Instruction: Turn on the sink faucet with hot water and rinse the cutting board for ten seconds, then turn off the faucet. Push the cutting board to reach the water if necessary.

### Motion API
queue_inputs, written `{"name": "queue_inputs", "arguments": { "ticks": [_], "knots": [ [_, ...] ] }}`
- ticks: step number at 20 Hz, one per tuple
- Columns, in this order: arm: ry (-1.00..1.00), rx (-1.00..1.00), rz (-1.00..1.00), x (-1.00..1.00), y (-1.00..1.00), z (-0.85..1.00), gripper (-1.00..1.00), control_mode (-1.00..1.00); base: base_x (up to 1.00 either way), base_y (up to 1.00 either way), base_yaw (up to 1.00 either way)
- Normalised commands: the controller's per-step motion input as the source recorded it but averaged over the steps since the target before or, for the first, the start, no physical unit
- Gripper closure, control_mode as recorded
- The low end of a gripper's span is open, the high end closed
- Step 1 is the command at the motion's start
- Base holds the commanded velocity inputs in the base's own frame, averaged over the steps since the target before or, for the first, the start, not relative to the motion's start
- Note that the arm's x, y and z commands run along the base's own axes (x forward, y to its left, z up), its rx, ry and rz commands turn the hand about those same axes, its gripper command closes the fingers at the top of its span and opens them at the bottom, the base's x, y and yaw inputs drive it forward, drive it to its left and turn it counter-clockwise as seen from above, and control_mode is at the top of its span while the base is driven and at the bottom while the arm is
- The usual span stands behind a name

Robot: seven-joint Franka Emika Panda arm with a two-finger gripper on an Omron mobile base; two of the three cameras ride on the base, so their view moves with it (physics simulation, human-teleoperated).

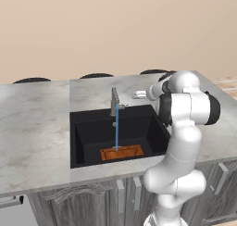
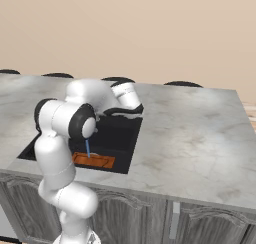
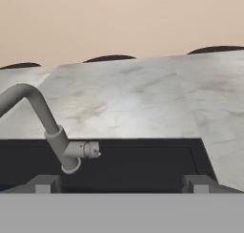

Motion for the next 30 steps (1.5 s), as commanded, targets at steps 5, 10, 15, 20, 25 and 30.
{"name": "queue_inputs", "arguments": {
  "ticks": [5,10,15,20,25,30],
  "knots": [
    [0.0,0.0,0.0,0.23,0.0,-0.23,-1.0,-1.0,0.0,0.0,0.0],
    [0.01,0.0,0.0,0.15,0.0,-0.37,-1.0,-1.0,0.0,0.0,0.0],
    [0.01,0.0,0.0,0.12,0.0,-0.45,-1.0,-1.0,0.0,0.0,0.0],
    [0.0,0.03,0.0,0.12,0.0,-0.3,-1.0,-1.0,0.0,0.0,0.0],
    [0.0,0.04,0.0,0.1,0.0,-0.19,-1.0,-1.0,0.0,0.0,0.0],
    [0.0,0.04,0.0,0.15,0.0,-0.13,-1.0,-1.0,0.0,0.0,0.0]
  ]
}}
